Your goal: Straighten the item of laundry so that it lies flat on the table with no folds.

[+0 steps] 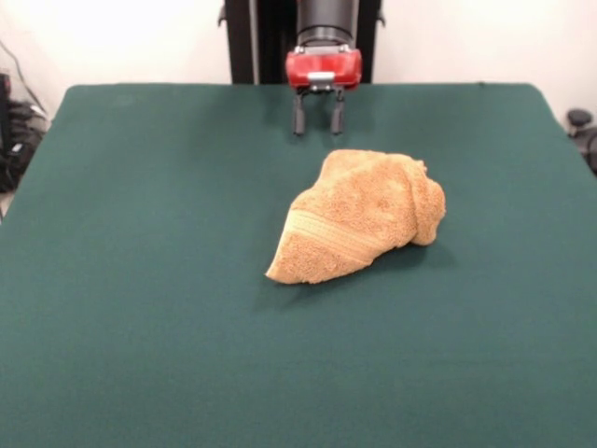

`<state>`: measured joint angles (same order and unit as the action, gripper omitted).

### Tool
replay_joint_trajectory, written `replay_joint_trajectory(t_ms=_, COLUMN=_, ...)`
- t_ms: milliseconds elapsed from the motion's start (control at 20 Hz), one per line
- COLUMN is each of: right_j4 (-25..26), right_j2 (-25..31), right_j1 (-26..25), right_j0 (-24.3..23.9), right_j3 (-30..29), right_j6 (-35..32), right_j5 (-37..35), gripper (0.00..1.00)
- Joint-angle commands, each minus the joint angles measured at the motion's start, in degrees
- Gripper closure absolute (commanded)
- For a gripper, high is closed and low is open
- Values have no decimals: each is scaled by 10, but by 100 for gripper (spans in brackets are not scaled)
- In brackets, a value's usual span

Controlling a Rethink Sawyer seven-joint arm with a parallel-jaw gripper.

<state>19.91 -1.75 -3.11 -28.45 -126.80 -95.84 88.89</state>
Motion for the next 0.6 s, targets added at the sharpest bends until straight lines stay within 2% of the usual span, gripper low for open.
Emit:
replay_joint_trajectory(t_ms=50, right_j4=-38, right_j2=41, right_j1=-22, right_j0=6, right_j3=23, right_j6=-145, right_j5=22, gripper=0)
replay_joint_trajectory(t_ms=200, right_j4=-40, right_j2=41, right_j1=2, right_j0=9, right_j3=21, right_j6=-137, right_j5=-4, gripper=0)
replay_joint_trajectory(t_ms=450, right_j4=-23, right_j2=43, right_j1=83, right_j0=1, right_j3=34, right_j6=-126, right_j5=-125, gripper=0)
replay_joint_trajectory(t_ms=600, right_j4=-17, right_j2=46, right_j1=106, right_j0=-3, right_j3=41, right_j6=-127, right_j5=-164, gripper=0)
